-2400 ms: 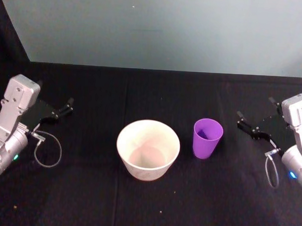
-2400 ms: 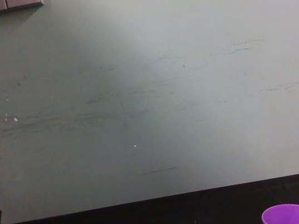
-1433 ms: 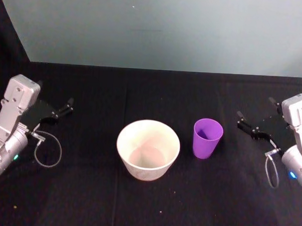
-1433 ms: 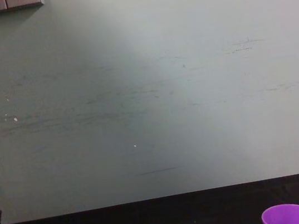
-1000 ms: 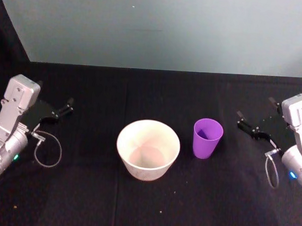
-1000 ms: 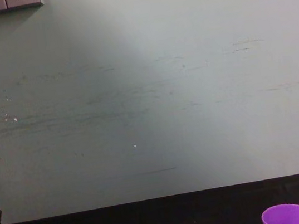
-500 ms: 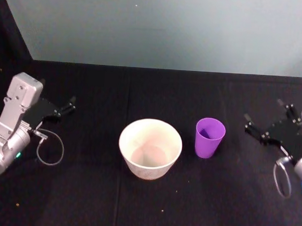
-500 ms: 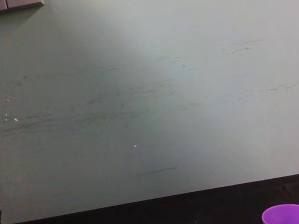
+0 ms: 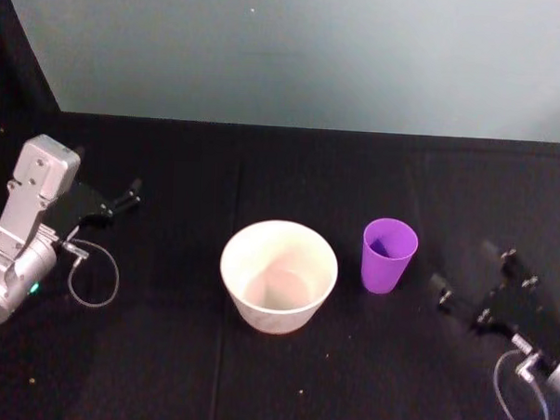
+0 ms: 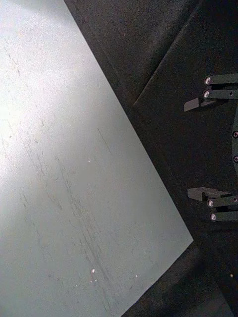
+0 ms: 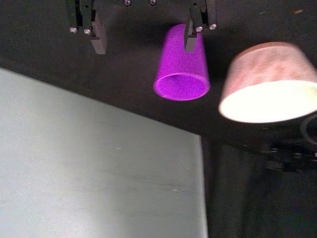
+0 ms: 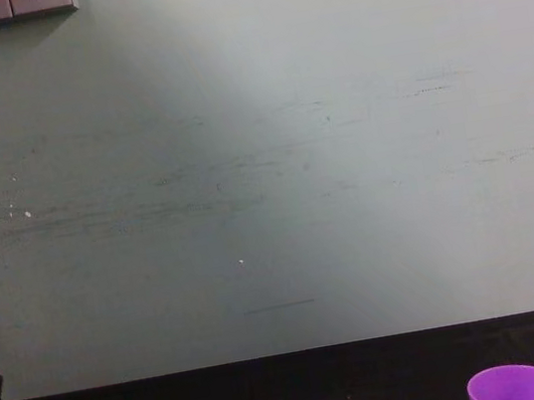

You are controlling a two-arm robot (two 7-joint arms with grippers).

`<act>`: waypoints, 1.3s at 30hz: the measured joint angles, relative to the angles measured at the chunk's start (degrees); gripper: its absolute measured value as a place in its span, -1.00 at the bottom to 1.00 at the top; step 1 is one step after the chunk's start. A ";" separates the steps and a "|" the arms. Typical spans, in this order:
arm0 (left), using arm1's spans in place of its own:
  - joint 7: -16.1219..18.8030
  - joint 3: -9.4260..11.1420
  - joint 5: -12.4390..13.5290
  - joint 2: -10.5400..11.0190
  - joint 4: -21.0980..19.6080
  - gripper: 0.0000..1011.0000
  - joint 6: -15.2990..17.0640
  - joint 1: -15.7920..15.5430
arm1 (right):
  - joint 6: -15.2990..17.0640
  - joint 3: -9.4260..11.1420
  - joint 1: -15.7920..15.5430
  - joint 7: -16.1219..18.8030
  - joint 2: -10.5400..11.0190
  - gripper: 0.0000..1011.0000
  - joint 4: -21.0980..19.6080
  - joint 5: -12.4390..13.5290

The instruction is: Pick up the cup and pour the mung beans from the cup into the bowl.

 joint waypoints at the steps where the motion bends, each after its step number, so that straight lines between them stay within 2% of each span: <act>1: 0.00 0.00 0.00 0.00 0.00 0.98 0.00 0.00 | -0.29 -0.19 0.19 0.86 -0.27 0.98 0.51 0.44; 3: 0.00 0.00 0.00 0.00 0.00 0.98 0.00 0.00 | -1.00 -0.67 0.92 4.02 -1.20 0.98 2.22 1.94; 9: 0.00 0.00 0.00 0.00 0.00 0.98 0.00 0.00 | -1.14 -1.47 2.44 7.97 -3.08 0.98 4.59 3.22; 26: 0.00 0.00 0.00 0.00 0.00 0.98 0.00 0.00 | 2.88 -1.85 7.59 10.44 -7.87 0.98 8.65 1.49; 39: 0.00 0.00 0.00 0.00 0.00 0.98 0.00 0.00 | 4.81 -1.64 9.98 10.61 -9.77 0.98 9.48 -1.50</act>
